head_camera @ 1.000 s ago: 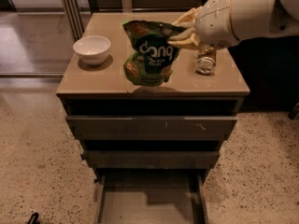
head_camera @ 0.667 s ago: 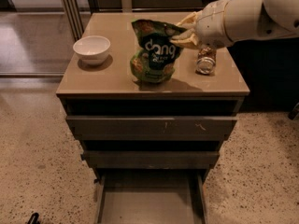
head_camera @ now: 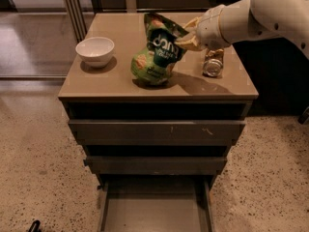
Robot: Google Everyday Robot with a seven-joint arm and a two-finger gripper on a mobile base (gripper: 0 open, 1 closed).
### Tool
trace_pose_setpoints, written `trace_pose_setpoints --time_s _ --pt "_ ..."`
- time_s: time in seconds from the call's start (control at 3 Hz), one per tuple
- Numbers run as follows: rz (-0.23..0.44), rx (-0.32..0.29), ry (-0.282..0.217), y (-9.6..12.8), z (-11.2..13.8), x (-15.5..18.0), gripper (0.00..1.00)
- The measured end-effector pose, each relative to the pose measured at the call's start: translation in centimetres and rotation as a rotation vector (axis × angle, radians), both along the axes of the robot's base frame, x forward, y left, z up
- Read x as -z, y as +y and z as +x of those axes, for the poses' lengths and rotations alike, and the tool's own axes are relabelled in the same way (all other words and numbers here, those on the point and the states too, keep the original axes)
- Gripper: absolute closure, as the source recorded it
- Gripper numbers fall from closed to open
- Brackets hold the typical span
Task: Pick green rice chip bag from bottom drawer and place on counter
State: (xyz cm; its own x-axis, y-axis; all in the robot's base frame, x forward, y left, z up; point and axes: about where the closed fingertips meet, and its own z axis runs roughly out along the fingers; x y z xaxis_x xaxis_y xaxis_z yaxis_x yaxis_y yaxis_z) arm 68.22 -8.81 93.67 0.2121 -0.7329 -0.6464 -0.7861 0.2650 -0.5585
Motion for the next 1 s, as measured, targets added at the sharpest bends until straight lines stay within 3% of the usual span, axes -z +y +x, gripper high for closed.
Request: trace_pose_setpoints --time_s 1.0 --pt "0.000 0.000 0.000 0.01 0.00 0.00 0.30"
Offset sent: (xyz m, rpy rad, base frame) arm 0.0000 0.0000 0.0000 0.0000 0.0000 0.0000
